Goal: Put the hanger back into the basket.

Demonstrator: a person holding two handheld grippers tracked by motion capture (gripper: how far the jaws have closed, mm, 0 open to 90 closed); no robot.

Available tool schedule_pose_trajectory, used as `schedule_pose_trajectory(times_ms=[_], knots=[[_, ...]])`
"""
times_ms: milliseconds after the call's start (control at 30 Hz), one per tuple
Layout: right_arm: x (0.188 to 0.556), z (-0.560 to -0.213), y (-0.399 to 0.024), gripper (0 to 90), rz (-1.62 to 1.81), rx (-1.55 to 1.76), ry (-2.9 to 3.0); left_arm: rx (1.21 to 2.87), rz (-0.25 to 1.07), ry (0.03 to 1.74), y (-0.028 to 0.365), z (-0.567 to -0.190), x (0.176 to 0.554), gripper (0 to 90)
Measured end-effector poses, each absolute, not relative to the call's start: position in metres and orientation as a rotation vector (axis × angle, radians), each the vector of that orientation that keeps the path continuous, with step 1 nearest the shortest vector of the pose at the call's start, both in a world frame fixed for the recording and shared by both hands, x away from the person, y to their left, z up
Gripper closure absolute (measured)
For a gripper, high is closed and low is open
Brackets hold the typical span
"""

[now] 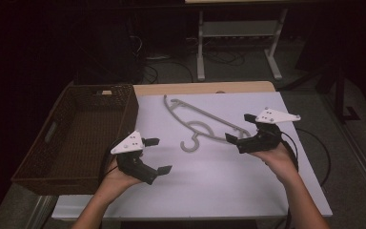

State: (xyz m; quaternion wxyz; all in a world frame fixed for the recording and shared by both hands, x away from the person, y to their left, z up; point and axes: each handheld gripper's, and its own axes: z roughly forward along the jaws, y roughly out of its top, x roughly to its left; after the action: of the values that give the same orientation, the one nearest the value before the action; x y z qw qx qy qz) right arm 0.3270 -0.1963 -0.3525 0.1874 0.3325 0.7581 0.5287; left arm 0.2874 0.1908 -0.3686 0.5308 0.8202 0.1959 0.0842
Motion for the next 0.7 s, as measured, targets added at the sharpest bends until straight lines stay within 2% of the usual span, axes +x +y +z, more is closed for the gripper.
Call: schedule_pose_trajectory(times_ms=[400,700], knots=[[0.356,-0.359,-0.191,0.2,1.419,0.971,2.214,2.007,0.151,0.476,0.186,-0.393,0.287,0.0],[0.38,-0.372,-0.182,11.1,1.348,0.981,2.339,1.975,0.147,0.49,0.192,-0.397,0.288,0.0]])
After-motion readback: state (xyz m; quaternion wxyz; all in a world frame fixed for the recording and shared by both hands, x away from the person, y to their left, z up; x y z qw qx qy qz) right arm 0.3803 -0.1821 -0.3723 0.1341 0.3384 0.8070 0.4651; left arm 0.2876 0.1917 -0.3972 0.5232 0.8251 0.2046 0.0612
